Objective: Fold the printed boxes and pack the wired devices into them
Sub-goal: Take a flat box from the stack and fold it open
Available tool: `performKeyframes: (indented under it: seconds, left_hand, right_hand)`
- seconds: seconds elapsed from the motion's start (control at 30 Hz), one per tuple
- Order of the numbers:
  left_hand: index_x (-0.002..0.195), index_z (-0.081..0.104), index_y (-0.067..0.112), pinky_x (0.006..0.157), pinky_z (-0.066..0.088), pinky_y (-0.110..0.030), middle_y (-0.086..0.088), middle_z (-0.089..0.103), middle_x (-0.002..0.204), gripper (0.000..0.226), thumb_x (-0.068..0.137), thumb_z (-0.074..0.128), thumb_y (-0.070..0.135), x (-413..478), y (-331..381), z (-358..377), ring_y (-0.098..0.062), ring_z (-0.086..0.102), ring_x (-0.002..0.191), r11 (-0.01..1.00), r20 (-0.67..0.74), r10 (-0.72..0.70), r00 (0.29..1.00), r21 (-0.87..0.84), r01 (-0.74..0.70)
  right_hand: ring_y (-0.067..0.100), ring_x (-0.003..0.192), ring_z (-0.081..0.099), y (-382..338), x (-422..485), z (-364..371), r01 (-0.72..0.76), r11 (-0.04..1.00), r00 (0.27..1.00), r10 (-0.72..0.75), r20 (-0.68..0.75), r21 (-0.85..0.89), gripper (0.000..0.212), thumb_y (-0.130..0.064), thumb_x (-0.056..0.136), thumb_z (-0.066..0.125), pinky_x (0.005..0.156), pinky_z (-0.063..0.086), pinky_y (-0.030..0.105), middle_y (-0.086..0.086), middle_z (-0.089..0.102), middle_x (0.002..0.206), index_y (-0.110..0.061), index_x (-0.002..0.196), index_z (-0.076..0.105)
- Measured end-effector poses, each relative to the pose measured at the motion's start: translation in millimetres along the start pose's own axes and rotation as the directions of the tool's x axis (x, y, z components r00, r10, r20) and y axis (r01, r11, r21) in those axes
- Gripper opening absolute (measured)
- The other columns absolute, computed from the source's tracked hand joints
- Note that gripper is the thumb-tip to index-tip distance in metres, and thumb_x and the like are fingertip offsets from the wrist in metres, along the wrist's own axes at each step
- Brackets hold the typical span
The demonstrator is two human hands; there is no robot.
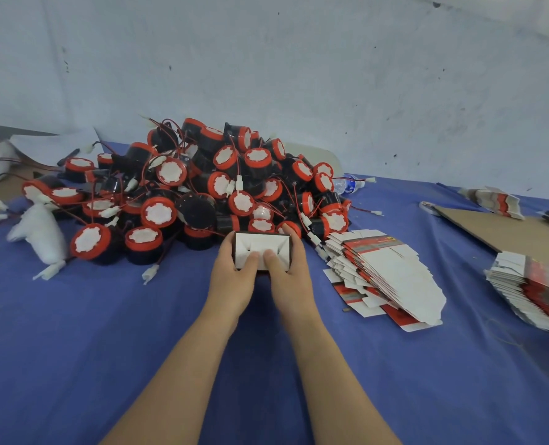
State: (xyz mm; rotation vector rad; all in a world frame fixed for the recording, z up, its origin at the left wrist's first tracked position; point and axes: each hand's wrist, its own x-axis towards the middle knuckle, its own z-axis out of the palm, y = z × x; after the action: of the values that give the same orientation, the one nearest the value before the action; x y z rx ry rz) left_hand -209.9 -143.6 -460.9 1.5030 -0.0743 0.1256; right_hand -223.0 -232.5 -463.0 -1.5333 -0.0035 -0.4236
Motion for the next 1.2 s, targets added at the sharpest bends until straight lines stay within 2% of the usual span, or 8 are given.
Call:
performKeyframes:
  seconds: [0.17, 0.33, 0.53, 0.67, 0.77, 0.97, 1.07, 1.2]
  left_hand:
    - [0.143, 0.036, 0.028, 0.085, 0.043, -0.02, 0.006, 0.055, 0.127, 0.05, 0.098, 0.045, 0.01, -3.8, 4.5, 2.7, -0.01, 0.054, 0.111, 1.0, -0.016, 0.02, 1.0, -0.016, -0.02]
    - [0.148, 0.027, 0.03, 0.096, 0.039, -0.019, 0.007, 0.04, 0.144, 0.054, 0.098, 0.048, 0.035, -1.2, 5.5, 3.3, -0.008, 0.044, 0.124, 0.998, -0.007, 0.003, 1.0, -0.063, -0.004]
    - [0.153, 0.003, 0.024, 0.103, 0.038, -0.03, 0.006, 0.027, 0.144, 0.127, 0.054, 0.063, 0.077, -4.3, 12.6, 6.3, -0.015, 0.032, 0.134, 0.991, -0.101, 0.014, 0.995, 0.135, 0.0]
    - [0.14, 0.04, 0.021, 0.075, 0.047, -0.026, 0.004, 0.06, 0.124, 0.077, 0.079, 0.064, 0.06, 1.3, 12.8, -0.8, -0.012, 0.058, 0.106, 0.931, 0.0, -0.231, 0.973, -0.29, 0.221]
    - [0.125, 0.061, 0.02, 0.08, 0.05, -0.033, -0.006, 0.066, 0.122, 0.051, 0.091, 0.047, 0.054, 6.1, 9.8, -8.9, -0.019, 0.064, 0.1, 0.809, 0.22, -0.249, 0.943, -0.487, 0.328]
    - [0.128, 0.062, 0.022, 0.11, 0.038, -0.041, -0.007, 0.064, 0.127, 0.056, 0.089, 0.047, 0.06, 5.2, 9.5, -13.6, -0.024, 0.058, 0.121, 0.651, 0.451, -0.183, 0.874, -0.611, 0.451]
    - [0.125, 0.063, 0.023, 0.098, 0.048, -0.036, -0.006, 0.07, 0.117, 0.063, 0.075, 0.058, 0.062, 2.3, 8.9, -10.2, -0.019, 0.066, 0.11, 0.785, 0.427, -0.217, 0.878, -0.458, 0.417]
    - [0.128, 0.057, 0.024, 0.089, 0.051, -0.029, 0.005, 0.069, 0.113, 0.078, 0.061, 0.07, 0.063, 1.1, 8.4, -7.2, -0.011, 0.065, 0.101, 0.968, 0.088, -0.176, 0.98, -0.164, 0.189]
  right_hand:
    - [-0.011, 0.098, 0.06, -1.9, -0.9, 1.4, -0.006, 0.999, 1.0, 0.006, 0.002, 0.043, 0.054, -0.005, 0.094, 0.05, 0.077, 0.051, 0.011, -0.028, 0.06, 0.108, -0.054, 0.116, 0.044]
    - [0.01, 0.123, 0.054, -9.1, 0.6, -3.3, -0.088, 0.983, 0.995, 0.08, 0.055, 0.162, 0.03, -0.027, 0.101, 0.046, 0.105, 0.045, 0.035, -0.008, 0.055, 0.135, -0.045, 0.124, 0.051]
    - [-0.015, 0.109, 0.054, -19.2, 1.6, -9.8, 0.013, 0.993, 0.998, -0.02, 0.058, 0.118, 0.039, -0.021, 0.098, 0.053, 0.094, 0.048, 0.018, -0.022, 0.052, 0.131, -0.041, 0.131, 0.048]
    - [-0.024, 0.086, 0.056, -20.3, 1.7, -9.3, 0.027, 0.997, 0.996, -0.021, -0.082, 0.071, 0.055, -0.017, 0.089, 0.066, 0.069, 0.043, -0.001, -0.013, 0.058, 0.121, -0.028, 0.136, 0.039]
    - [-0.006, 0.09, 0.064, -26.7, 0.0, -9.2, 0.06, 0.996, 0.997, -0.062, -0.041, -0.059, 0.031, -0.023, 0.086, 0.07, 0.074, 0.048, 0.009, -0.019, 0.069, 0.091, -0.026, 0.113, 0.054]
    - [0.022, 0.126, 0.045, -23.0, -5.6, 3.5, 0.194, 0.821, 0.956, -0.035, 0.292, -0.537, 0.028, -0.037, 0.086, 0.066, 0.103, 0.042, 0.043, 0.0, 0.052, 0.13, -0.025, 0.112, 0.067]
    - [0.018, 0.107, 0.055, -25.0, -5.3, -2.7, 0.239, 0.807, 0.945, -0.066, 0.32, -0.539, 0.018, -0.027, 0.09, 0.062, 0.092, 0.047, 0.032, -0.004, 0.059, 0.11, -0.019, 0.105, 0.069]
    - [0.021, 0.085, 0.06, -22.8, -8.9, -4.0, 0.333, 0.671, 0.93, -0.117, 0.348, -0.663, 0.015, -0.013, 0.092, 0.055, 0.08, 0.05, 0.041, 0.002, 0.068, 0.091, -0.012, 0.097, 0.069]
